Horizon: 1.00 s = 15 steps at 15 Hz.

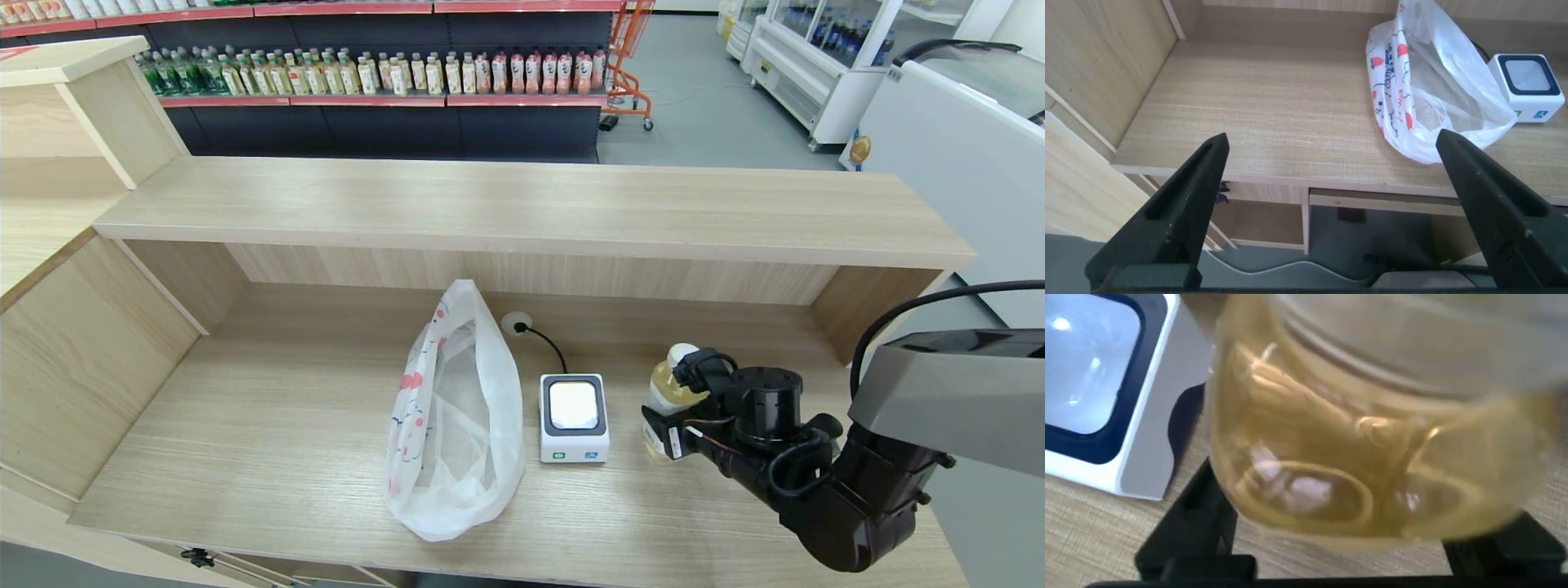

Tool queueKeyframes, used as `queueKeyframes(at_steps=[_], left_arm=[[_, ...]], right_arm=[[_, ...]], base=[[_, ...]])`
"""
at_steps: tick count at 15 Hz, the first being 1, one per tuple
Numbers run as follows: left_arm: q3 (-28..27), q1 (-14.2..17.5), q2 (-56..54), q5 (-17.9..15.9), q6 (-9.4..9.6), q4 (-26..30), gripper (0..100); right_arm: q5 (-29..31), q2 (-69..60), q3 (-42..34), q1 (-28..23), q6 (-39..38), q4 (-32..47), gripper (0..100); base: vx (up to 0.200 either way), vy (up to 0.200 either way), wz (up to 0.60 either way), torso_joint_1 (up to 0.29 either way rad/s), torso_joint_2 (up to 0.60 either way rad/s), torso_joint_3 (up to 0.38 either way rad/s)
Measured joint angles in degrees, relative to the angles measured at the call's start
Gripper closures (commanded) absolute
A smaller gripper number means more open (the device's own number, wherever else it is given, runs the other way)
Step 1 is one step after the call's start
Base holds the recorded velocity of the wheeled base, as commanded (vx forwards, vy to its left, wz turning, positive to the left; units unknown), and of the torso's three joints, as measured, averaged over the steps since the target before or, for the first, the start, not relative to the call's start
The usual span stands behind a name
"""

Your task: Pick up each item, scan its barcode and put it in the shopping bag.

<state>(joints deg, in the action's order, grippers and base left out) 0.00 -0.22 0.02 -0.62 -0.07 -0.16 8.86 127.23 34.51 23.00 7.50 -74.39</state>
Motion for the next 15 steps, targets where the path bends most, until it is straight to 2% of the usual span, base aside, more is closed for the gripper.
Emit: queueKeyframes(at_steps=[5, 7, 9, 11, 15], left_arm=[[0.0, 0.06, 0.0, 0.0, 0.0, 0.0, 0], [0.0, 0.01, 0.0, 0.0, -0.02, 0.0, 0], [0.0, 0.04, 0.0, 0.02, 0.0, 0.0, 0], [0.0, 0.06, 0.0, 0.0, 0.0, 0.0, 0], [0.0, 0.0, 0.0, 0.02, 0.0, 0.0, 0]], right_arm=[[-0.44, 0.35, 1.12, -1.43, -0.46, -0.24, 100], [-3.51, -1.35, 1.49, -2.39, -2.44, 0.71, 100], [-9.0, -4.27, 1.68, -3.72, -4.88, 1.45, 100], [-20.91, -8.39, 2.0, -5.8, -8.05, 5.36, 100], [-35.07, -17.7, 1.56, -7.72, -18.05, 10.31, 100]], base=[[0.0, 0.0, 0.0, 0.0, 0.0, 0.0], [0.0, 0.0, 0.0, 0.0, 0.0, 0.0], [0.0, 0.0, 0.0, 0.0, 0.0, 0.0], [0.0, 0.0, 0.0, 0.0, 0.0, 0.0], [0.0, 0.0, 0.0, 0.0, 0.0, 0.0]])
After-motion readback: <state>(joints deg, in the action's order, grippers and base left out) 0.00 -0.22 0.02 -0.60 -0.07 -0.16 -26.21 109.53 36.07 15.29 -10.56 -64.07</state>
